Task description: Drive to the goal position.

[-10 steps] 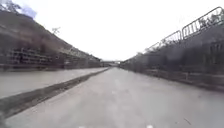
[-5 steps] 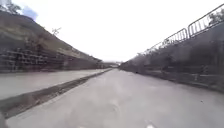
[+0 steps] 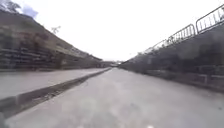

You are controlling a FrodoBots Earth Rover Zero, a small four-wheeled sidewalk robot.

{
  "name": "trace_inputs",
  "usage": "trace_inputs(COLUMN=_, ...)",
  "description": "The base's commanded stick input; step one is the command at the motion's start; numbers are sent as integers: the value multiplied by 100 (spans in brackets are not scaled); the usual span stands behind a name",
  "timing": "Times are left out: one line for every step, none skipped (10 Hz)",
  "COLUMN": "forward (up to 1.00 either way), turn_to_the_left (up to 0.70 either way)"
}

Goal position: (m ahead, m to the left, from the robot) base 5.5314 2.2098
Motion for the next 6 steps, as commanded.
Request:
trace_inputs(forward=70, turn_to_the_left=0)
trace_inputs(forward=70, turn_to_the_left=0)
trace_inputs(forward=70, turn_to_the_left=0)
trace_inputs(forward=70, turn_to_the_left=0)
trace_inputs(forward=70, turn_to_the_left=0)
trace_inputs(forward=70, turn_to_the_left=0)
